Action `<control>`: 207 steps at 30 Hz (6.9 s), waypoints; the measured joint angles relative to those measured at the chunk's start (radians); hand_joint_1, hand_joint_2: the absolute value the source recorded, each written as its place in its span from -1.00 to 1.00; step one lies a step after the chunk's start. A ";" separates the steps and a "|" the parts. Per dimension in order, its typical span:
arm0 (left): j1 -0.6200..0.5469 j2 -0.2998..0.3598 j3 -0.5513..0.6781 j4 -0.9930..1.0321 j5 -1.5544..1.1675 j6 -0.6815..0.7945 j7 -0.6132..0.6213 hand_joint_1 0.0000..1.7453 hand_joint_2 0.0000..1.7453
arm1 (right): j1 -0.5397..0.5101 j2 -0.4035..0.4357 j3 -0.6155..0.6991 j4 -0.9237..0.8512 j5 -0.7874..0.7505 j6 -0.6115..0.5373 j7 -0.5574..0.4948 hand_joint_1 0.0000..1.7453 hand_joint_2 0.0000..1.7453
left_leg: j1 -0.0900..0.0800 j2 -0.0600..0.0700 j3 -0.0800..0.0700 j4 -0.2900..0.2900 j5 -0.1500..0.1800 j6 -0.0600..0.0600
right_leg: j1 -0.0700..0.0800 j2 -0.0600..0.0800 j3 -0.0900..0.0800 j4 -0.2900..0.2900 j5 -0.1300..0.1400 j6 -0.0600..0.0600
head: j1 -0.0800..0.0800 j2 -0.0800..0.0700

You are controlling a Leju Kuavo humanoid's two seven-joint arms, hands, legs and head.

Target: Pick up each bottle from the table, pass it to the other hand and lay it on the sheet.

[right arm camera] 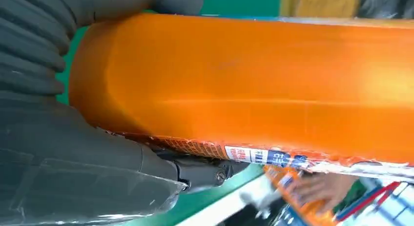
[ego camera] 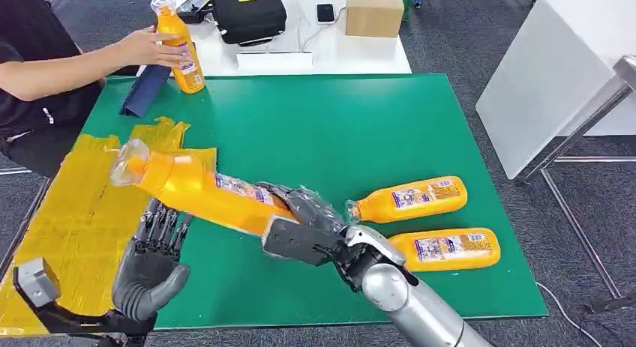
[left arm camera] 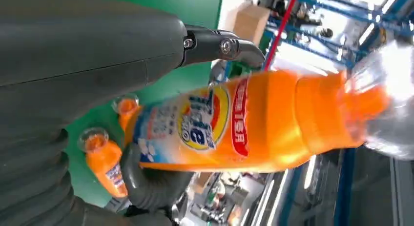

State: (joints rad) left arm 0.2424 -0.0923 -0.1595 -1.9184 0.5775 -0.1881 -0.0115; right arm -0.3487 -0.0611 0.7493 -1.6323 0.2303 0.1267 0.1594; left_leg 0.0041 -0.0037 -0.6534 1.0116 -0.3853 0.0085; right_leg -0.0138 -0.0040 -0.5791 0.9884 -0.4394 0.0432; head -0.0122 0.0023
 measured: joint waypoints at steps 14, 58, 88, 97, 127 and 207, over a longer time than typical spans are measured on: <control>-0.031 0.029 -0.075 -0.013 -0.019 -0.011 -0.021 -1.00 1.00 | -0.020 -0.021 0.085 -0.011 -0.101 0.080 -0.042 1.00 1.00 | 0.000 0.000 0.000 0.000 0.000 0.000 | 0.000 0.000 0.000 0.000 0.000 0.000 | 0.000 0.000; -0.061 0.045 -0.099 -0.027 -0.336 0.073 -0.122 1.00 1.00 | 0.009 -0.042 0.194 -0.002 -0.068 0.030 -0.064 -1.00 -1.00 | 0.000 0.000 0.000 0.000 0.000 0.000 | 0.000 0.000 -0.002 0.000 0.000 0.000 | 0.000 0.000; -0.132 0.209 0.163 0.422 -1.774 0.462 -0.088 1.00 1.00 | 0.404 -0.376 -0.378 -0.520 0.135 0.033 -0.071 -1.00 1.00 | 0.000 0.000 -0.001 0.000 -0.001 0.000 | 0.000 0.000 -0.002 0.000 0.000 0.000 | 0.000 0.000; -0.235 0.262 0.129 0.618 -1.978 0.513 0.030 -1.00 -1.00 | 0.693 -0.551 -0.568 -0.601 0.214 0.011 -0.114 -1.00 1.00 | -0.002 -0.006 0.010 0.000 -0.011 0.002 | -0.002 -0.005 0.002 -0.001 -0.007 0.003 | 0.000 0.000; -0.132 0.184 0.151 0.415 -1.824 0.777 0.000 -1.00 -1.00 | 1.163 -0.704 -0.774 -0.698 0.423 -0.305 0.044 -1.00 1.00 | -0.003 0.000 0.011 0.000 -0.012 0.005 | -0.003 -0.001 0.001 -0.001 -0.009 0.004 | 0.000 0.000; 0.017 0.033 0.198 -0.144 -0.499 0.302 -0.301 -1.00 -1.00 | 0.434 -0.465 -0.590 -0.023 0.681 0.164 0.024 -1.00 1.00 | -0.003 0.001 0.010 0.000 -0.010 0.005 | -0.003 0.000 0.010 -0.001 -0.007 0.004 | -0.001 0.000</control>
State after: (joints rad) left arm 0.2590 -0.0595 0.0389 -2.0626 0.0786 0.1137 -0.3128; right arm 0.0851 -0.5264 0.1595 -1.6552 0.9110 0.2907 0.1839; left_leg 0.0011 -0.0032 -0.6435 1.0117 -0.3950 0.0134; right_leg -0.0167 -0.0040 -0.5693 0.9875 -0.4466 0.0471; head -0.0130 0.0023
